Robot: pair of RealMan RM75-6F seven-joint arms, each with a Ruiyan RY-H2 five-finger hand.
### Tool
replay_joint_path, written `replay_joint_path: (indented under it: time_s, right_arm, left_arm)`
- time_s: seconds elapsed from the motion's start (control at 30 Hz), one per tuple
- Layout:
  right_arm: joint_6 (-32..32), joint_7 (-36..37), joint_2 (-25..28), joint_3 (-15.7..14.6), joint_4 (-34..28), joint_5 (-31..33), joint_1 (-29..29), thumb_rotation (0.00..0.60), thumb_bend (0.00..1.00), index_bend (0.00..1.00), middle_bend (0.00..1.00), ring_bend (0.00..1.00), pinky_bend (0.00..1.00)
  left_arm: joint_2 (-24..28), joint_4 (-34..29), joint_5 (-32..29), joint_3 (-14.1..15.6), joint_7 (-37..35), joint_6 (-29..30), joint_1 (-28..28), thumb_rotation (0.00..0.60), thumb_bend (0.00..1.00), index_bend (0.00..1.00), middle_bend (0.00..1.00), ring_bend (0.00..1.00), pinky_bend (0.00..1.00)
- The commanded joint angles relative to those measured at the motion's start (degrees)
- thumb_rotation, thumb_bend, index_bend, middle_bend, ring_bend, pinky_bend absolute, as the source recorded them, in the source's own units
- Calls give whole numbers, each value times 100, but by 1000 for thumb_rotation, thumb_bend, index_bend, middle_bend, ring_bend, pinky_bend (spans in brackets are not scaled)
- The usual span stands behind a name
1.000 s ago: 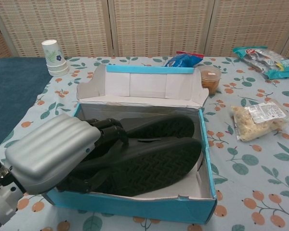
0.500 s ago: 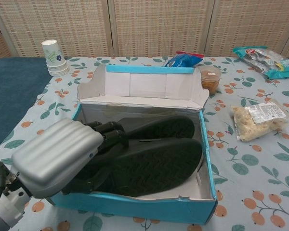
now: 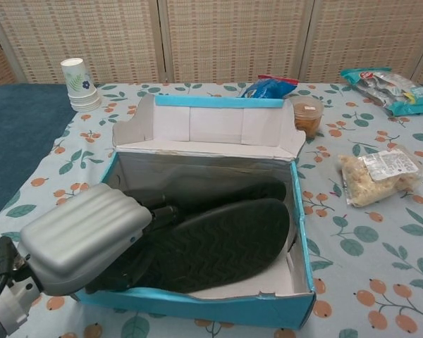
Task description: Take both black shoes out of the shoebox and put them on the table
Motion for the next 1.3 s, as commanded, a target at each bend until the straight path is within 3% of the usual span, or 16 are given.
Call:
replay_joint_path:
  time_s: [0.03,0.27,0.37,0.57,0.8,1.1,1.3]
  right_arm:
    - [2,-1,-1,0,1,0,-1,511,172,0,0,0,0]
    - [-27,-24,-6,2,1,10,11,511,172,0,0,0,0]
    - [-29,-24,-3,0,1,7,12,511,172,0,0,0,0]
    - [-33,-16,10,-12,-2,-3,10,511,171,0,0,0,0]
    - [-20,11,21,-11,-5,-1,3,512,172,0,0,0,0]
    - [-74,2,29,-20,-10,9,23,511,172,0,0,0,0]
    - [-101,-14,37,-31,-16,8,31,512,171,0,0,0,0]
  left_arm:
    - [51,-79,-129,-28,56,-87,-28,600,514,705,808,776,783]
    - [260,-458,-504,-110,192,-331,-159,600,512,663,712,698,699]
    - [269,-469,-367,-124,108,-280,-199,600,517,735,780,749,750]
    - [147,-240,80,-124,-476,-90,-215,600,638,897,919,862,863]
    - [112,-72,450,-167,-1077,41,-269,600,703,955,965,906,912]
    - [-78,592,1557,-290,-2582,791,-381,600,705,966,973,911,918]
    - [-222,1302,2035,-613,-3319,1512,-460,600,705,967,974,911,916]
